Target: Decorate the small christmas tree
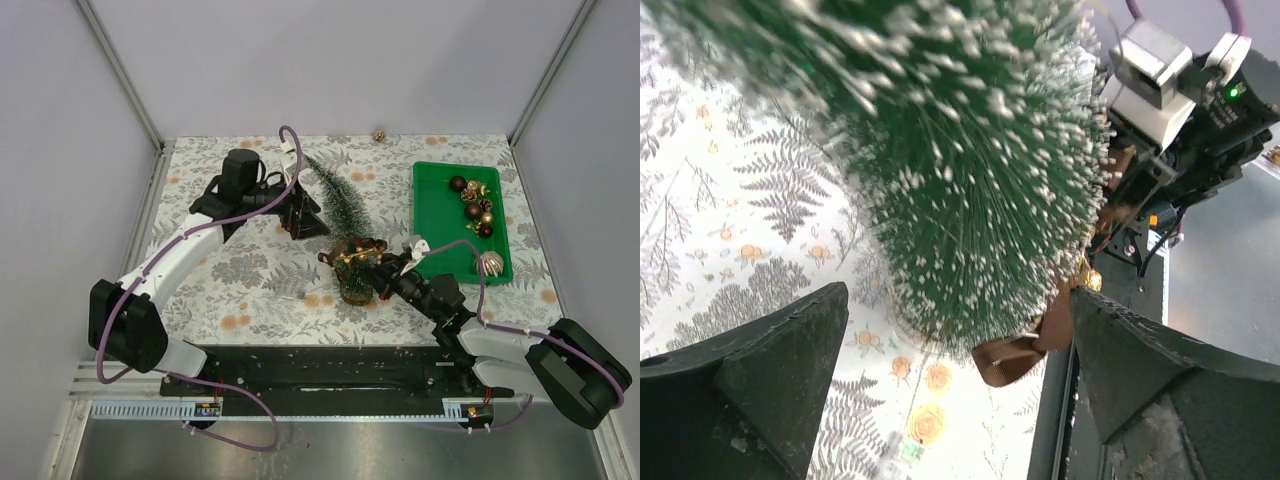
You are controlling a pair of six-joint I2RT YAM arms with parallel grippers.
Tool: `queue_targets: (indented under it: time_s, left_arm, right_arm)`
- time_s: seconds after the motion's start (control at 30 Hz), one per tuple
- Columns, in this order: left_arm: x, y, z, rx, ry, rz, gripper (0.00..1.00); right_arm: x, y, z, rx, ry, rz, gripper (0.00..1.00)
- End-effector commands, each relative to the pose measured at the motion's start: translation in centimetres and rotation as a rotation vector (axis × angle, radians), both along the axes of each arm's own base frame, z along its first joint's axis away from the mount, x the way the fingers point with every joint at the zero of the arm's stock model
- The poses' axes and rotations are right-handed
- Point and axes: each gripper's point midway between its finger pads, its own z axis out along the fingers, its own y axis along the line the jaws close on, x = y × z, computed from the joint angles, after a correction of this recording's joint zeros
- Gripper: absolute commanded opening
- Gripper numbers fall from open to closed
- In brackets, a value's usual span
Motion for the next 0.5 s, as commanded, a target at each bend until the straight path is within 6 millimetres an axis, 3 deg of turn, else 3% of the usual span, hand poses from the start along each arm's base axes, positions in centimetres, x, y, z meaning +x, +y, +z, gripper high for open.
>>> queue_targets:
  time_s: [0.0, 0.13, 0.2, 0.33, 0.47]
  left_arm:
    - [1.6, -1.7, 5.3, -0.108, -0.149, 0.011, 0.95]
    - [0.5, -2.7, 6.5, -0.151, -0.126, -0.038, 0.91]
    - [0.0, -3.2, 6.8, -0.16, -0.133, -0.064, 0.83]
    - [-0.2, -3.8, 6.7, -0.163, -0.119, -0.092, 0.56]
    - [-0.5, -4.2, 6.9, -0.163, -0.126, -0.105, 0.17]
  right_arm:
    - [-0.5, 0.0, -1.4, -0.045, 0.017, 0.016, 0.0]
    - [-0.5, 0.0, -2.0, -0.049, 0.029, 0.016, 0.0]
    - [-0.5, 0.1, -2.1, -0.048, 0.03, 0.021, 0.0]
    - [-0.5, 0.2, -2.1, -0.043, 0.026, 0.024, 0.0]
    - [-0.5, 0.1, -1.9, -0.04, 0.02, 0.02, 0.0]
